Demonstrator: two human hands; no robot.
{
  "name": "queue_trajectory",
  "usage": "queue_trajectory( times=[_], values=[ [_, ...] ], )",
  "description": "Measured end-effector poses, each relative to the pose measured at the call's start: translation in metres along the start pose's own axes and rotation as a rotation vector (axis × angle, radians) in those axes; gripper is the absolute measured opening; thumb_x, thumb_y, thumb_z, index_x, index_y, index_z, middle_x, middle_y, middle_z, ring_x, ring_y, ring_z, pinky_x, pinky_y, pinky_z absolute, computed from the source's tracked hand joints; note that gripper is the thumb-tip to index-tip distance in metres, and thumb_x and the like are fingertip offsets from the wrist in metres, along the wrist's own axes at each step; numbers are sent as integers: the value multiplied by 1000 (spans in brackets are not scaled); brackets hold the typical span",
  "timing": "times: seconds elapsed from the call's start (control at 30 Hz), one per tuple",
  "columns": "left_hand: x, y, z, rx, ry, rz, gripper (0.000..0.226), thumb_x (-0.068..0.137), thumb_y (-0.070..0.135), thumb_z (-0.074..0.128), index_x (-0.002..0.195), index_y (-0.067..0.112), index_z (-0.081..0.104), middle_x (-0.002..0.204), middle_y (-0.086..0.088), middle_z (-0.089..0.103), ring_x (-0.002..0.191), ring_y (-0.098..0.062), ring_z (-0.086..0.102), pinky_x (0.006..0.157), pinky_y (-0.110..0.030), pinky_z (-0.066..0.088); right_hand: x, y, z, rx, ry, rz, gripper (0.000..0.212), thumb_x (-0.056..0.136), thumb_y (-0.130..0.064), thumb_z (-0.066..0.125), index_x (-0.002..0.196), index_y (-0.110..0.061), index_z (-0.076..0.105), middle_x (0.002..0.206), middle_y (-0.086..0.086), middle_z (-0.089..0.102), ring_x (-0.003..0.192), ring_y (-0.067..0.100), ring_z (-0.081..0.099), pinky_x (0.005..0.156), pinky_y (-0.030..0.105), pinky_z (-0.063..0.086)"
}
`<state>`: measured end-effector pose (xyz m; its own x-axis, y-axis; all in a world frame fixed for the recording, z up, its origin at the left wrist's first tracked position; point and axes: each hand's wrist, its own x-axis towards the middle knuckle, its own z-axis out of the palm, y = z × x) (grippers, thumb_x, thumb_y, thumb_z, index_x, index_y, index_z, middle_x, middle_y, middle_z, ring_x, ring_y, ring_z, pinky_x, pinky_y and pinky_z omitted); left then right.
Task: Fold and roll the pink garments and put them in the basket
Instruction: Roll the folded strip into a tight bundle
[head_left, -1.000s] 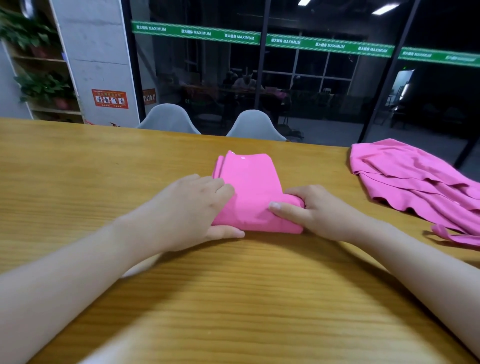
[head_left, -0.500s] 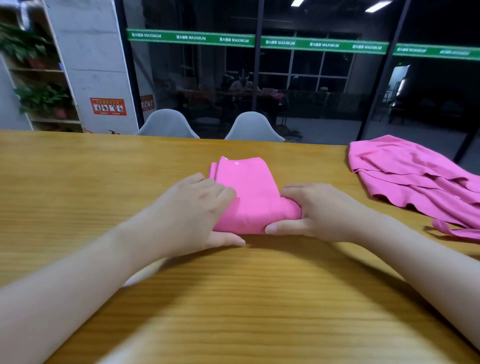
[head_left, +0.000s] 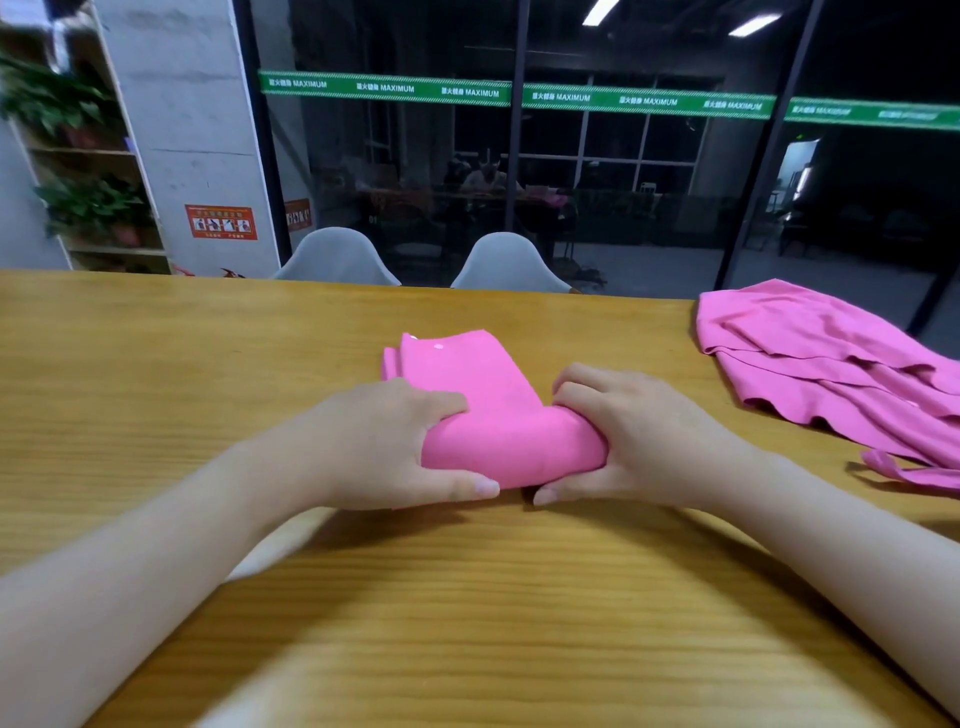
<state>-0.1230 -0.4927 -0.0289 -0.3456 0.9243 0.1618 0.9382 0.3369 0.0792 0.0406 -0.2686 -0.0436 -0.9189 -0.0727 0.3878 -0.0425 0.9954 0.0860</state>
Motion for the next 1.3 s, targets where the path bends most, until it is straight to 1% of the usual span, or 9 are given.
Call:
queue_trajectory(
  times=[0.17, 0.3, 0.4, 0.57, 0.7, 0.83, 0.97, 1.17, 1.3],
  values=[
    [0, -7, 14, 383, 356, 324, 67, 77, 85, 42, 102, 24, 55, 87, 10, 60, 75, -17, 57, 70, -32, 45, 1, -6, -5, 413, -134, 158, 51, 74, -79, 70, 92, -32, 65, 97, -18, 61, 86, 7, 61, 72, 36, 52],
    [2, -3, 11, 291, 245, 212, 67, 76, 88, 44, 100, 26, 45, 80, 12, 54, 73, -19, 55, 68, -36, 47, 4, -8, -5, 557, -178, 233, 49, 75, -74, 73, 91, -27, 69, 87, -9, 69, 79, 12, 65, 70, 43, 53],
    [2, 1, 3, 185, 79, 83, 67, 71, 92, 51, 96, 30, 40, 77, 13, 50, 74, -15, 53, 67, -35, 46, 0, -11, -7, 334, -138, 200, 50, 71, -88, 61, 91, -42, 56, 95, -22, 57, 88, 3, 56, 72, 29, 44],
    [-2, 7, -6, -9, -81, -43, 64, 71, 87, 60, 98, 35, 34, 82, 17, 44, 75, -8, 49, 61, -25, 38, -4, -13, -2, 39, 34, 11, 74, 70, -83, 69, 114, -23, 58, 107, -11, 54, 94, 10, 51, 78, 29, 42],
    [-7, 3, 2, 166, 84, 67, 68, 73, 88, 53, 109, 30, 43, 88, 17, 49, 85, -13, 52, 70, -31, 41, -3, -14, -2, 161, 12, 39, 66, 70, -80, 72, 105, -25, 60, 98, -14, 55, 88, 9, 53, 77, 31, 45],
    [-3, -3, 15, 381, 392, 276, 63, 73, 79, 45, 98, 22, 54, 79, 8, 58, 66, -20, 58, 59, -32, 42, 2, -14, -8, 536, -138, 243, 43, 72, -61, 84, 92, -28, 63, 84, -13, 63, 76, 7, 59, 65, 26, 47],
    [-1, 2, 12, 261, 315, 202, 56, 73, 77, 56, 98, 29, 45, 77, 12, 54, 71, -20, 58, 61, -32, 39, 3, -14, -10, 722, -244, 289, 28, 79, -46, 83, 92, -27, 67, 77, -13, 68, 69, 4, 62, 62, 17, 45],
    [6, -2, 0, -128, -17, -54, 60, 70, 75, 73, 91, 34, 35, 79, 16, 43, 81, -14, 45, 59, -23, 32, -4, -9, 7, 75, -16, 72, 73, 75, -79, 66, 126, -30, 52, 113, -18, 54, 102, 5, 52, 87, 30, 43],
    [1, -2, 2, 20, 18, -9, 56, 73, 80, 63, 95, 34, 38, 83, 18, 43, 85, -17, 49, 67, -31, 38, 2, -7, 6, 57, -24, 49, 73, 75, -84, 62, 121, -28, 56, 110, -16, 58, 99, 7, 53, 86, 31, 43]
  ],
)
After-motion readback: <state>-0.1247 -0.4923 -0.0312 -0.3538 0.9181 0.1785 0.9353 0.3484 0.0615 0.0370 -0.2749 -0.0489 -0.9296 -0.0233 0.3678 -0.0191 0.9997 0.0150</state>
